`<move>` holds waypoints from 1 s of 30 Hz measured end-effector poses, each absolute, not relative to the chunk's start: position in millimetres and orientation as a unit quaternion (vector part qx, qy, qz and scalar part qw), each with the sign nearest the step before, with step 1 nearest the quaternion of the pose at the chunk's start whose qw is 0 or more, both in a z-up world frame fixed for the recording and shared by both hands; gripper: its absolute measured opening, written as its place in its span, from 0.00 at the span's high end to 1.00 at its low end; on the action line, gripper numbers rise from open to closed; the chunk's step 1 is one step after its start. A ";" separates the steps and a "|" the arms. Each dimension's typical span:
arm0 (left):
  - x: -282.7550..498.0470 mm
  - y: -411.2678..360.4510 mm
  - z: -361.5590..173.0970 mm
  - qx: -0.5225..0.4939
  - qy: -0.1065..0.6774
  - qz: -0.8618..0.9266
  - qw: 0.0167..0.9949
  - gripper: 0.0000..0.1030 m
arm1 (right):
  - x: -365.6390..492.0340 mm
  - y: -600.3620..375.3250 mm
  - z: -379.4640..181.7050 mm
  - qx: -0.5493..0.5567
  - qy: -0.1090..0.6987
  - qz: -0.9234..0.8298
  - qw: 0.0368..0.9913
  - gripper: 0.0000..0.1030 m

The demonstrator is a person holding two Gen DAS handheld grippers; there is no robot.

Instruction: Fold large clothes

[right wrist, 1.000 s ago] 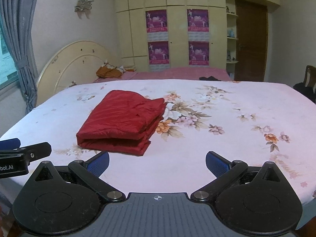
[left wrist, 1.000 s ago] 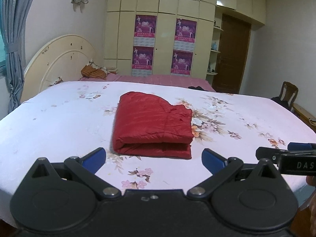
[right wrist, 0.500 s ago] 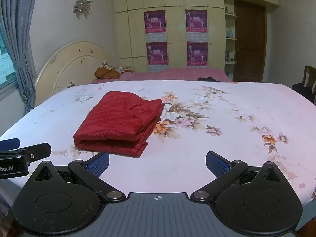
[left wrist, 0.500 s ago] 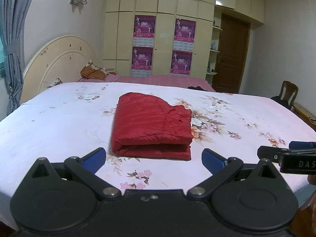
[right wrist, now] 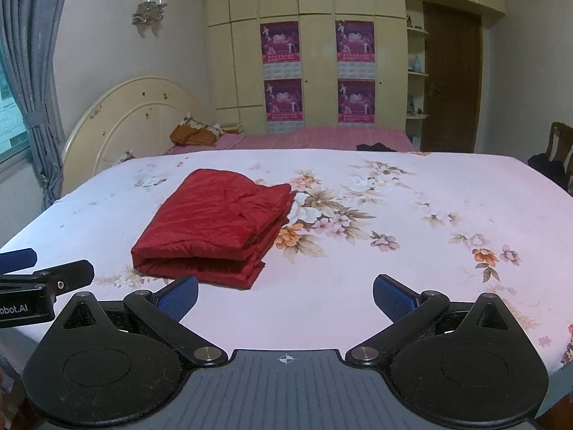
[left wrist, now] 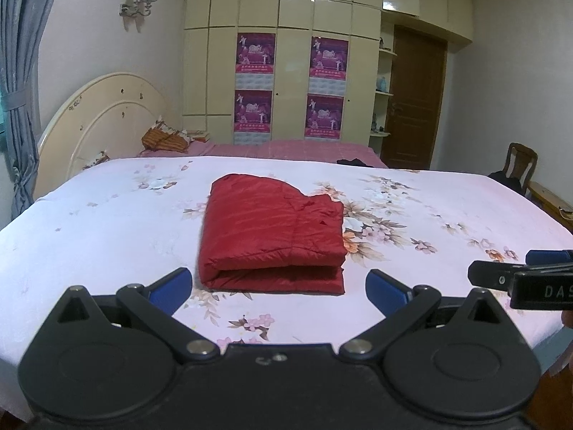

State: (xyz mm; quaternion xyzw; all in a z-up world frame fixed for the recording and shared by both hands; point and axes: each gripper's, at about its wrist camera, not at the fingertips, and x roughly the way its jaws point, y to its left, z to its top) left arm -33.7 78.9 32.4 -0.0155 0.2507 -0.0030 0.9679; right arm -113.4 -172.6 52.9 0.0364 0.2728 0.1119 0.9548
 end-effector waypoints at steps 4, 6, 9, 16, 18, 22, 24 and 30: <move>-33.2 79.0 32.3 -0.016 0.251 -0.003 0.968 0.00 | -113.4 -172.7 53.2 0.034 0.273 0.112 0.955 0.00; -33.2 79.2 32.2 -0.015 0.251 -0.004 0.968 0.00 | -112.7 -172.9 53.3 0.028 0.274 0.110 0.955 0.00; -31.9 77.9 31.9 -0.012 0.251 -0.006 0.968 0.00 | -112.4 -173.1 53.3 0.028 0.273 0.110 0.955 0.00; -31.0 76.3 31.6 -0.012 0.252 -0.007 0.968 0.00 | -110.2 -173.6 53.8 0.027 0.275 0.113 0.954 0.00; -30.0 75.5 31.7 -0.011 0.252 -0.009 0.968 0.00 | -109.3 -174.5 54.0 0.026 0.276 0.115 0.954 0.00; -26.9 74.0 31.6 -0.010 0.254 -0.012 0.967 0.00 | -107.8 -176.4 53.8 0.027 0.276 0.117 0.954 0.00; -25.5 73.5 31.5 -0.010 0.254 -0.013 0.967 0.00 | -106.3 -178.0 53.3 0.028 0.275 0.118 0.954 0.00; -24.9 74.7 31.8 -0.010 0.255 -0.014 0.967 0.00 | -105.2 -179.0 52.9 0.029 0.274 0.119 0.954 0.00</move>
